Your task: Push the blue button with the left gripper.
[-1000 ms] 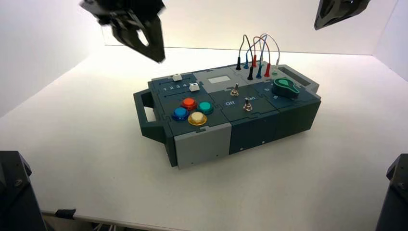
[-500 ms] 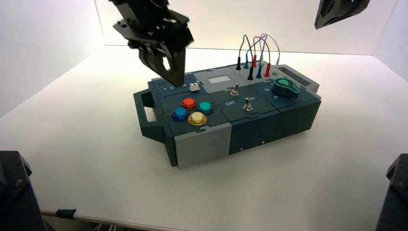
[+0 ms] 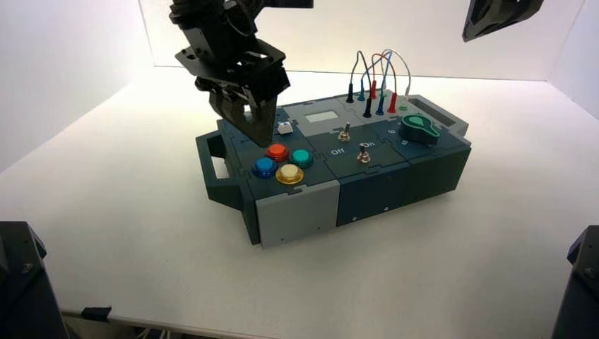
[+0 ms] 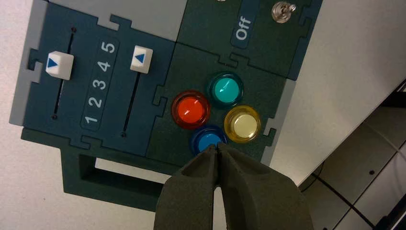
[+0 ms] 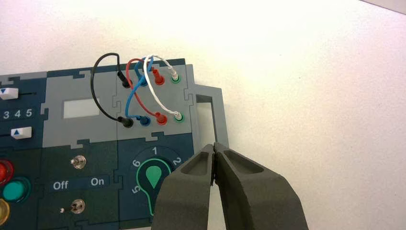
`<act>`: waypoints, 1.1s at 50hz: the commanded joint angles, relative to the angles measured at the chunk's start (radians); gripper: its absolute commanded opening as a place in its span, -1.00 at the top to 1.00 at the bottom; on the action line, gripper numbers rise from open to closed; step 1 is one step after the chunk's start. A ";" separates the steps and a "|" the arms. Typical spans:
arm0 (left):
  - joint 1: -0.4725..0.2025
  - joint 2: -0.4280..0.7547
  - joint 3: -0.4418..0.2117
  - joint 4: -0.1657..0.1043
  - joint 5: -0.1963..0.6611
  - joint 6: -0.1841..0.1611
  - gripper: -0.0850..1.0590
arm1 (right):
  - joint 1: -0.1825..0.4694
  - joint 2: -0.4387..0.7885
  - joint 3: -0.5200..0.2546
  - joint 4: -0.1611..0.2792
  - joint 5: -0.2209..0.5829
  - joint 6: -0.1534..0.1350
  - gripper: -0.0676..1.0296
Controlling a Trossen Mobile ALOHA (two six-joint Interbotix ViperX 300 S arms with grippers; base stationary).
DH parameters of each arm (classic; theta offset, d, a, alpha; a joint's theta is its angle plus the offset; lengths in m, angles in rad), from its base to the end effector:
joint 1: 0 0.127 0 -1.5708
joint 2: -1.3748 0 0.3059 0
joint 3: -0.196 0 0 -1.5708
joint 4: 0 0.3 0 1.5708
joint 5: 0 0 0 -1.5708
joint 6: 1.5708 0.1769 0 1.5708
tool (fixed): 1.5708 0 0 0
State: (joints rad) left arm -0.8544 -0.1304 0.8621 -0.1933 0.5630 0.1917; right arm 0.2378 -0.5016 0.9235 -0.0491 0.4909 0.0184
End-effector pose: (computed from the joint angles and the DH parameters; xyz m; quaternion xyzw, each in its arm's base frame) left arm 0.1785 -0.2326 0.0629 0.2299 0.5527 -0.3762 0.7072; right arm 0.2827 0.0643 0.1560 -0.0684 0.4355 0.1016 0.8918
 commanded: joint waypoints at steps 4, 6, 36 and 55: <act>-0.003 0.015 -0.026 -0.002 -0.002 0.005 0.91 | 0.000 -0.017 -0.023 0.000 -0.003 0.003 0.92; -0.003 0.021 -0.028 -0.002 -0.002 0.006 0.91 | 0.000 -0.017 -0.023 0.002 -0.003 0.002 0.92; -0.003 0.114 -0.043 0.005 0.021 0.011 0.91 | 0.000 -0.041 -0.020 0.002 -0.003 0.002 0.92; -0.003 0.074 -0.043 0.009 0.049 0.017 0.91 | 0.000 -0.057 -0.018 0.003 -0.003 0.005 0.92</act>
State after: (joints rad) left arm -0.8560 -0.0199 0.8191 -0.1887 0.5967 0.2040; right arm 0.2393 -0.5461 0.9235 -0.0491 0.4924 0.0199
